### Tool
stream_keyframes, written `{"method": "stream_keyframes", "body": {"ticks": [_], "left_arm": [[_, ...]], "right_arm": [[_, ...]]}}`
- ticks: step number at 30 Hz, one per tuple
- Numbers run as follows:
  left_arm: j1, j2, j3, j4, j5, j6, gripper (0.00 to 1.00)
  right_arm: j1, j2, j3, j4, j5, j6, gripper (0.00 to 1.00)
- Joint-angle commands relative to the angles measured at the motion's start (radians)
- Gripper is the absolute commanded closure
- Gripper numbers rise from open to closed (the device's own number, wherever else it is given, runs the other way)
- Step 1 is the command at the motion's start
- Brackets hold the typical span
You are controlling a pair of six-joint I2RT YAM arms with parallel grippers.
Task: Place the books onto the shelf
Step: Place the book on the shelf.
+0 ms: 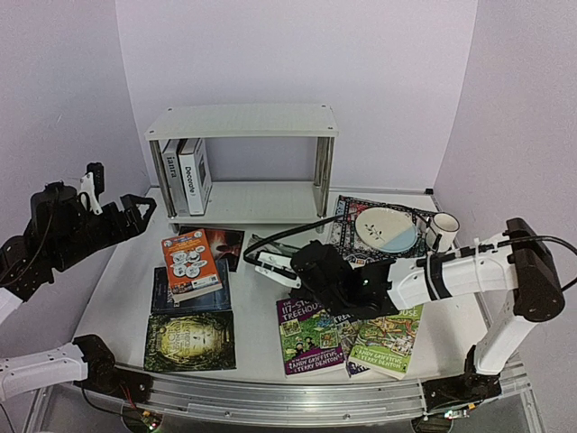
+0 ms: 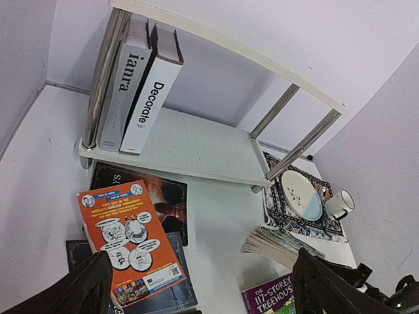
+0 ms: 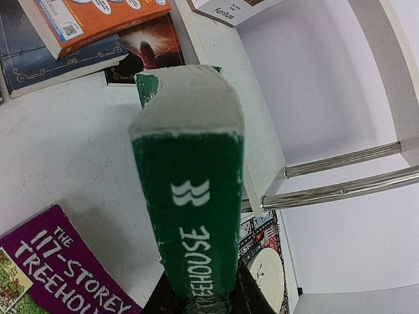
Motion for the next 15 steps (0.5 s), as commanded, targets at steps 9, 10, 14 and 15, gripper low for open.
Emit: {"method": "stream_keyframes", "body": {"ticks": [9,10,14,15], "left_arm": [[0.001,-0.074,-0.031,-0.039,-0.086,-0.027,0.04],[0.001,-0.077,-0.032,-0.039,-0.087,-0.031,0.04],[0.001,-0.092,-0.045,-0.042,-0.100,-0.038,0.04],[0.000,-0.099,-0.049,-0.043,-0.104,-0.040,0.04]], "right_arm": [[-0.057,0.198,0.332,0.182,0.091,-0.232,1.00],[-0.066,0.219,0.358,0.187,0.097,-0.252,1.00],[-0.110,0.294,0.448,0.200,0.075,-0.305,1.00],[-0.117,0.315,0.470,0.211,0.072,-0.326,1.00]]}}
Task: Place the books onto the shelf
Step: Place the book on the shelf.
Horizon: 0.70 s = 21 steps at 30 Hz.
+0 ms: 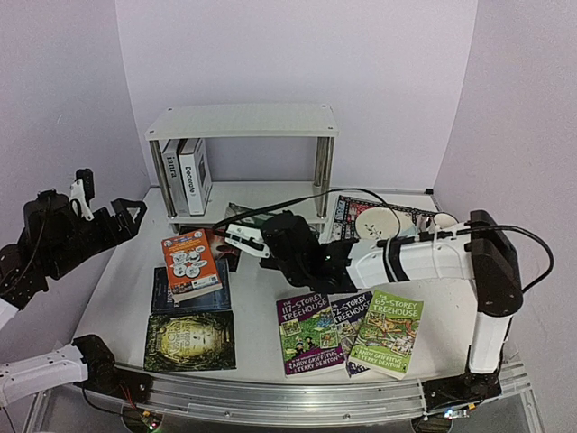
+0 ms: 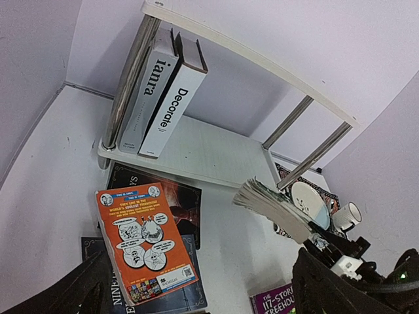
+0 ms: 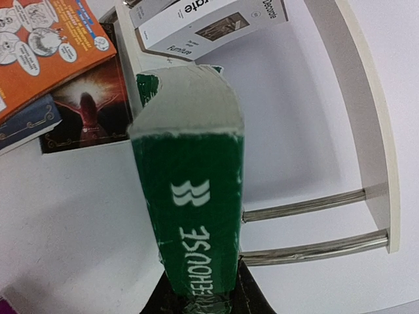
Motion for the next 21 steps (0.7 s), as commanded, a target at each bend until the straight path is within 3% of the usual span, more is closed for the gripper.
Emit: {"method": "stream_keyframes", "body": {"ticks": [1,7,21], "left_arm": [[0.001,-0.028,-0.020,-0.006,-0.038,-0.016,0.04],[0.001,-0.022,-0.010,-0.011,-0.047,-0.018,0.04],[0.001,0.013,-0.007,-0.015,-0.087,-0.030,0.04]], "right_arm": [[-0.050,0.065,0.132,0.139,0.049,-0.130,1.00],[-0.073,0.220,0.250,0.358,0.071,-0.405,1.00],[-0.201,0.449,0.462,0.477,0.023,-0.534,1.00]]}}
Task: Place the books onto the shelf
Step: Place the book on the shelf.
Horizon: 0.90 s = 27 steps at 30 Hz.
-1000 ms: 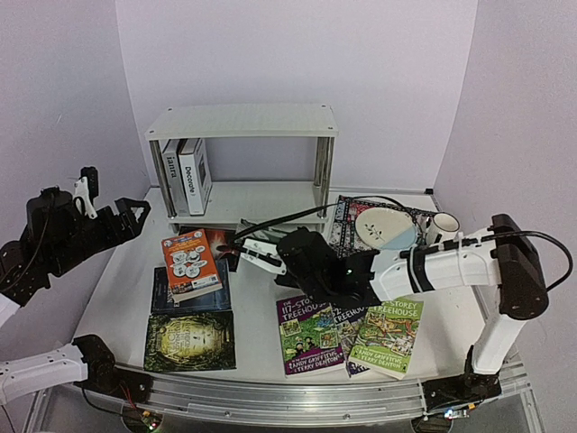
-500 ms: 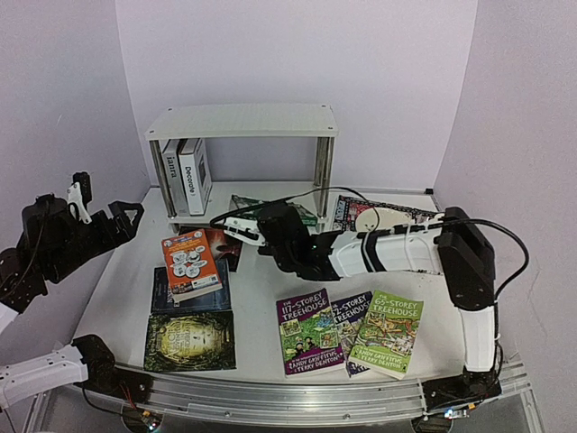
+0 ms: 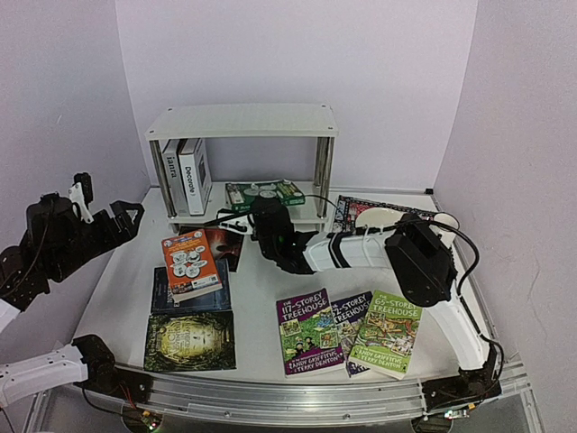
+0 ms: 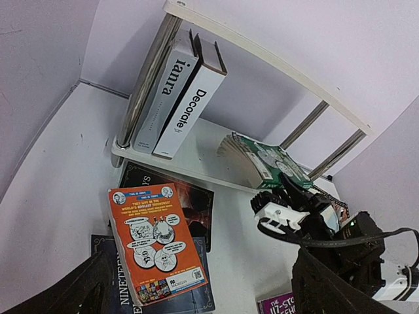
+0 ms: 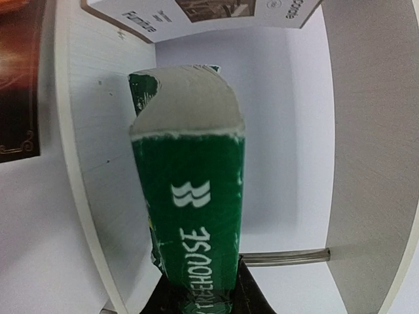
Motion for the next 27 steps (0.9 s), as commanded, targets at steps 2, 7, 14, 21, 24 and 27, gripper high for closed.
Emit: {"method": "stream_keyframes", "body": {"ticks": [2,7,14,21,24,27], "left_arm": [[0.001,0.037,0.021,-0.006,-0.046,-0.003,0.04],[0.001,0.096,0.041,-0.005,-0.052,0.011,0.04],[0.001,0.171,0.060,-0.003,-0.068,0.028,0.04],[0.001,0.219,0.078,-0.002,-0.077,0.019,0.04],[0.001,0.233,0.082,0.001,-0.081,0.019,0.04],[0.001,0.246,0.087,0.001,-0.079,0.026,0.04]], "right_arm": [[-0.077,0.064,0.089,0.182,0.046,-0.045,1.00],[-0.090,0.103,0.034,0.154,0.039,-0.027,1.00],[-0.095,0.141,0.072,-0.026,0.019,0.091,1.00],[-0.112,0.177,0.217,-0.256,-0.013,0.222,1.00],[-0.114,0.219,0.280,-0.278,-0.005,0.217,1.00],[-0.118,0.259,0.342,-0.289,0.000,0.215,1.00]]}}
